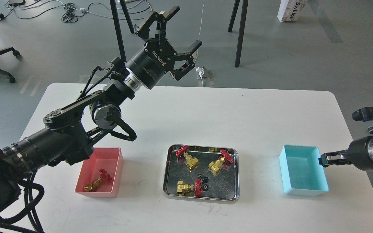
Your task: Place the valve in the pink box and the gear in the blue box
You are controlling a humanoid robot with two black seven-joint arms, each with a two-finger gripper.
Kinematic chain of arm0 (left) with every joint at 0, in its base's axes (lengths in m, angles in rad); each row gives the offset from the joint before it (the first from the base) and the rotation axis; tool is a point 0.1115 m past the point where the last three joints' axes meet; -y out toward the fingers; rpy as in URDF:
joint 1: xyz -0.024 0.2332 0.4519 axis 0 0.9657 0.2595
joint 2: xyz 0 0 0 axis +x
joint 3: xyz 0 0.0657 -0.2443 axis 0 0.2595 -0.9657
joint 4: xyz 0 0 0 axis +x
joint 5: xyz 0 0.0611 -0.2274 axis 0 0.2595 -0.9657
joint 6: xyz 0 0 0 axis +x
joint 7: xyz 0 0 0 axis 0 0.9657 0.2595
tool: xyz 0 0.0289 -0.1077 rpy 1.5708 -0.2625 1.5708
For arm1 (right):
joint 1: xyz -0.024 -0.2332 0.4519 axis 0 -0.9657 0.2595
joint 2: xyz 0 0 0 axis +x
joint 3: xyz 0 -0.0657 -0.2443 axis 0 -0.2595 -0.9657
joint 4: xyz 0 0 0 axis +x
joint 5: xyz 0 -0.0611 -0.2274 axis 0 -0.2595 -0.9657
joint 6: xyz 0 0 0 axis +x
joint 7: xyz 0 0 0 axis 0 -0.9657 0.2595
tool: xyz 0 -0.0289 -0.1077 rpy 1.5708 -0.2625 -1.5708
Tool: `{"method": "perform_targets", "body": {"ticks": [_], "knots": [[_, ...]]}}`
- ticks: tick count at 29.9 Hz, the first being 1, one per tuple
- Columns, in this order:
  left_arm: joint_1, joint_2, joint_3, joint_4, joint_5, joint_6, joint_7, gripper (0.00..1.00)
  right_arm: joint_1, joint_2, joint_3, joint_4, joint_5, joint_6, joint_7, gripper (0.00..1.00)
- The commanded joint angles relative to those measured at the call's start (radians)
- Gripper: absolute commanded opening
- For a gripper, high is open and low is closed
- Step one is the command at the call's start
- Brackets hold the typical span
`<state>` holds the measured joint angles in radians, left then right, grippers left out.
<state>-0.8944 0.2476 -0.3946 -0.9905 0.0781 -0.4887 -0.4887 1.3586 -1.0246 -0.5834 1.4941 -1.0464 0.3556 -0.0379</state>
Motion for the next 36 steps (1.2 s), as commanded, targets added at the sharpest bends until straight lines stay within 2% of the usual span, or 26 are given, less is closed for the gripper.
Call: {"method": "perform_targets", "body": {"ticks": [1, 4, 6, 7, 9, 10, 18, 21, 23, 25, 28, 30, 32, 34, 36], "knots": [[-0.001, 0.001, 0.002, 0.001, 0.0, 0.0, 0.0, 0.99, -0.084, 0.003, 0.086, -0.005, 0.005, -0.007, -0.014, 0.18], [0.0, 0.001, 0.005, 0.001, 0.0, 0.0, 0.0, 0.99, -0.121, 0.005, 0.131, -0.014, 0.009, -0.013, -0.017, 0.28], [0.0, 0.001, 0.005, 0.001, 0.0, 0.0, 0.0, 0.99, -0.133, 0.005, 0.152, -0.014, 0.012, -0.017, -0.017, 0.44], [0.0, 0.001, 0.007, 0.001, 0.0, 0.0, 0.0, 0.99, -0.136, 0.005, 0.158, -0.014, 0.014, -0.02, -0.017, 0.54], [0.0, 0.001, 0.008, 0.001, 0.0, 0.0, 0.0, 0.99, -0.138, 0.0, 0.166, -0.015, 0.029, -0.021, -0.017, 0.9], [0.0, 0.001, 0.008, 0.001, 0.0, 0.0, 0.0, 0.99, -0.138, -0.003, 0.175, -0.017, 0.049, -0.021, -0.017, 0.97], [0.0, 0.016, 0.014, 0.043, 0.014, 0.0, 0.0, 0.99, -0.142, -0.011, 0.292, -0.015, 0.307, -0.021, -0.014, 0.98], [-0.004, 0.027, 0.005, 0.062, 0.014, 0.0, 0.0, 0.99, -0.145, -0.006, 0.41, -0.026, 0.393, -0.023, -0.005, 0.99], [-0.015, 0.036, 0.003, 0.102, 0.014, 0.0, 0.0, 0.99, -0.147, 0.008, 0.5, -0.055, 0.545, -0.035, 0.012, 0.99], [-0.018, 0.051, 0.003, 0.154, 0.014, 0.0, 0.0, 0.99, -0.151, 0.031, 0.574, -0.067, 0.759, -0.046, 0.087, 0.99], [-0.02, 0.061, -0.007, 0.323, -0.003, 0.0, 0.0, 0.99, -0.16, 0.063, 0.658, -0.09, 1.068, -0.047, 0.312, 0.99], [-0.029, 0.038, -0.039, 0.456, -0.012, 0.0, 0.0, 0.99, -0.17, 0.118, 0.678, -0.142, 1.221, -0.038, 0.43, 0.99], [-0.05, -0.002, -0.076, 0.562, -0.027, 0.0, 0.0, 0.99, -0.188, 0.21, 0.682, -0.248, 1.333, -0.011, 0.515, 0.99], [-0.058, -0.031, -0.114, 0.642, -0.05, 0.0, 0.0, 0.99, -0.237, 0.321, 0.695, -0.395, 1.437, 0.108, 0.527, 0.99], [-0.06, -0.045, -0.145, 0.667, -0.066, 0.0, 0.0, 0.99, -0.312, 0.432, 0.75, -0.527, 1.509, 0.133, 0.527, 0.99]]}}
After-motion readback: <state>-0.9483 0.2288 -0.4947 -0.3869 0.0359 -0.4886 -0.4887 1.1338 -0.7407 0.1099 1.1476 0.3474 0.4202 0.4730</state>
